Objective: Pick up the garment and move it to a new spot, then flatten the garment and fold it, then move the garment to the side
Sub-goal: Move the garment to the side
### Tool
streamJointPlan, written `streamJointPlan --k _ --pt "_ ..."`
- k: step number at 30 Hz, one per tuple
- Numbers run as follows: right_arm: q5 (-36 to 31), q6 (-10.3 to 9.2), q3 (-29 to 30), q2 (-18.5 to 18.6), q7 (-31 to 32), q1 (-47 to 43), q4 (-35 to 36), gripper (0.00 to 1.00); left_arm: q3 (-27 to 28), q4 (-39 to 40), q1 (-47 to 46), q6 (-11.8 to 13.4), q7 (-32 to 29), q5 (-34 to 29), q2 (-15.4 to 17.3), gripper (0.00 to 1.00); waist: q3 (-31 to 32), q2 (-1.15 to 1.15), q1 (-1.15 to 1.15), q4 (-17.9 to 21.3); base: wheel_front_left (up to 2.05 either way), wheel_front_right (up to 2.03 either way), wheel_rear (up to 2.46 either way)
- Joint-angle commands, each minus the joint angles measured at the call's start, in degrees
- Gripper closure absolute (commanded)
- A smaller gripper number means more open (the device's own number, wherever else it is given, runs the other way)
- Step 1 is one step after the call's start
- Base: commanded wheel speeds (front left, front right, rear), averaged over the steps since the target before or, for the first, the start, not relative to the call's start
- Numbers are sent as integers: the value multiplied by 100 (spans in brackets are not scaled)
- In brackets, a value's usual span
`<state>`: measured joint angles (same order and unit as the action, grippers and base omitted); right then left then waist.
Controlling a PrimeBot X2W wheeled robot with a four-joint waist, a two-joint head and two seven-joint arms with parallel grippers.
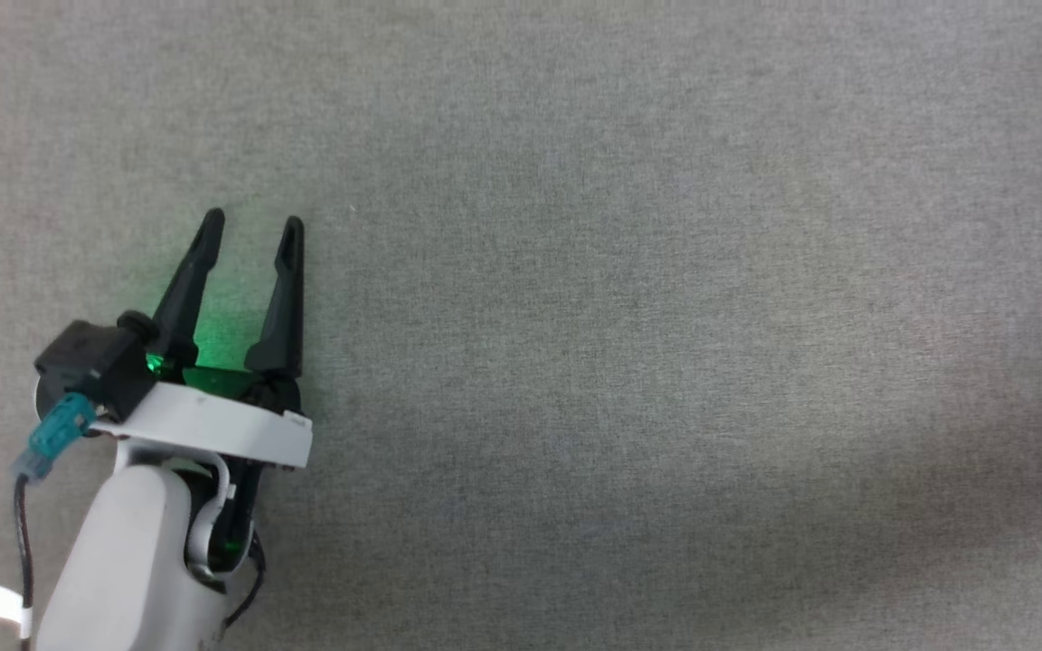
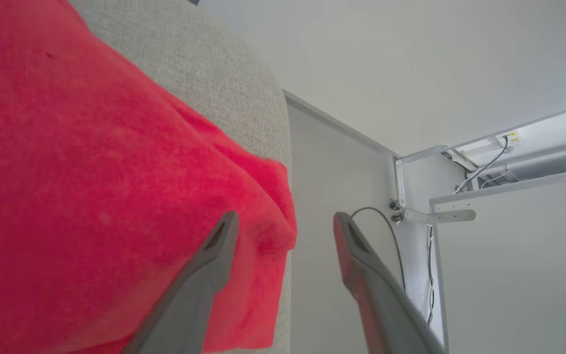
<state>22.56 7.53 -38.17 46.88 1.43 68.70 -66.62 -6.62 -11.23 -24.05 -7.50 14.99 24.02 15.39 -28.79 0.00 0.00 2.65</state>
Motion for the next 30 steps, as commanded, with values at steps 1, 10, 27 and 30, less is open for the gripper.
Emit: streamJointPlan --k 1,10,27,30 --pt "-60 -9 48 -74 -85 101 -60 0 31 -14 98 4 16 1 -6 0 157 0 0 13 0 0 0" --pt "-91 -8 212 -488 -721 -69 -53 0 131 -52 369 4 16 -3 -47 0 759 0 0 7 0 0 0" --pt "167 -8 1246 -1297 -1660 -1873 1113 0 503 -60 1371 4 16 131 18 0 2304 0 0 -300 0 0 0" --pt "-15 -8 1689 -1397 -1663 -2519 1703 0 511 -10 1536 4 16 183 66 0 2488 0 0 -405 0 0 0"
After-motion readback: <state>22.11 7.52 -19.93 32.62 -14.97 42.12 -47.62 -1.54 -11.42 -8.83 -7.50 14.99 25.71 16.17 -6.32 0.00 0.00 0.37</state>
